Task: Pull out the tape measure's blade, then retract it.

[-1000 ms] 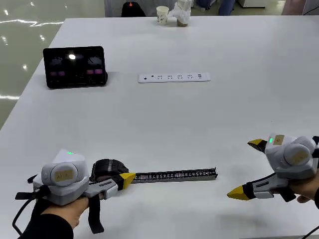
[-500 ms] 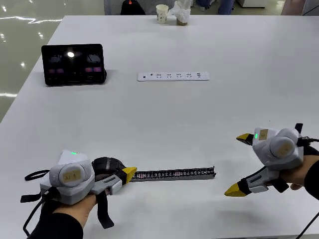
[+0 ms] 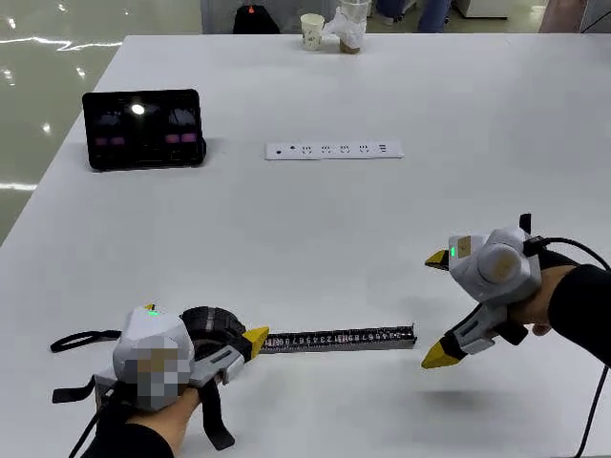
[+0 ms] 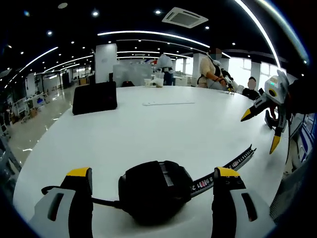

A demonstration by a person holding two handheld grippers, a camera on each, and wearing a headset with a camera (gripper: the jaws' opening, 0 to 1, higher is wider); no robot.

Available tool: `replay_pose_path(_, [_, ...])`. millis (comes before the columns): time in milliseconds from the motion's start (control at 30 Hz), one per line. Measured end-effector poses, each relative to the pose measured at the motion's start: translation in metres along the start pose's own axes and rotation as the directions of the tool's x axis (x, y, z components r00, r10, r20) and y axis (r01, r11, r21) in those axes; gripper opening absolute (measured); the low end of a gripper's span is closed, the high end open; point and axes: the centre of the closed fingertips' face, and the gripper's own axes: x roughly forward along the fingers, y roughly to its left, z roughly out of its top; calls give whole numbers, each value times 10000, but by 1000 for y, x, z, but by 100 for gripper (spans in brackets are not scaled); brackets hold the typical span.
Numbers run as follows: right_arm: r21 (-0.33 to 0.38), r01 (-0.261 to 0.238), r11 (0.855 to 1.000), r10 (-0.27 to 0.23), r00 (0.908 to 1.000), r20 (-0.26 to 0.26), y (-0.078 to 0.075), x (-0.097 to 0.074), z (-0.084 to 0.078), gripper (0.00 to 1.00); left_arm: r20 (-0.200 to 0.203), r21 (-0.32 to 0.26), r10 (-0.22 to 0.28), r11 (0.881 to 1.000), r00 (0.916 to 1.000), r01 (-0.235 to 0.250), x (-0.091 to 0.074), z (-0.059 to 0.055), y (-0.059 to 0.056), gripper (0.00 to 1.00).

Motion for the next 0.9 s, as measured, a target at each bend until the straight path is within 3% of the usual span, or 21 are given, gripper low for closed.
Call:
replay_pose_path(300, [-170,-638,9978,629,9970,-451,7,17,-6,85,-125,-811,358,9960,9993,-367,2,-16,15,99])
replay_pose_path(400, [-285,-837,9961,822,9954,-483,9,21,-8,76,69,-693,290,9972,9996,-285,1,-10,12,99])
replay_pose_path(433, [-282,-888,9956,874,9949,-494,10,22,-8,74,44,-245,230,9994,9997,-229,1,-10,10,99])
replay_pose_path(467, [-285,-961,9950,946,9942,-502,11,24,-9,71,4,-156,210,9997,9998,-210,2,-11,8,99])
replay_pose_path(600, [-573,-1254,9904,1220,9908,-594,17,28,-10,58,12,-116,95,9999,10000,-94,2,-11,6,99])
replay_pose_path(667, [-692,-1295,9892,1255,9903,-592,18,28,-9,47,33,-181,61,9998,10000,-61,3,-11,4,99])
replay_pose_path(900, [-763,-1422,9869,1368,9880,-721,20,29,-13,34,-27,46,-230,9997,9997,230,5,-13,-5,99])
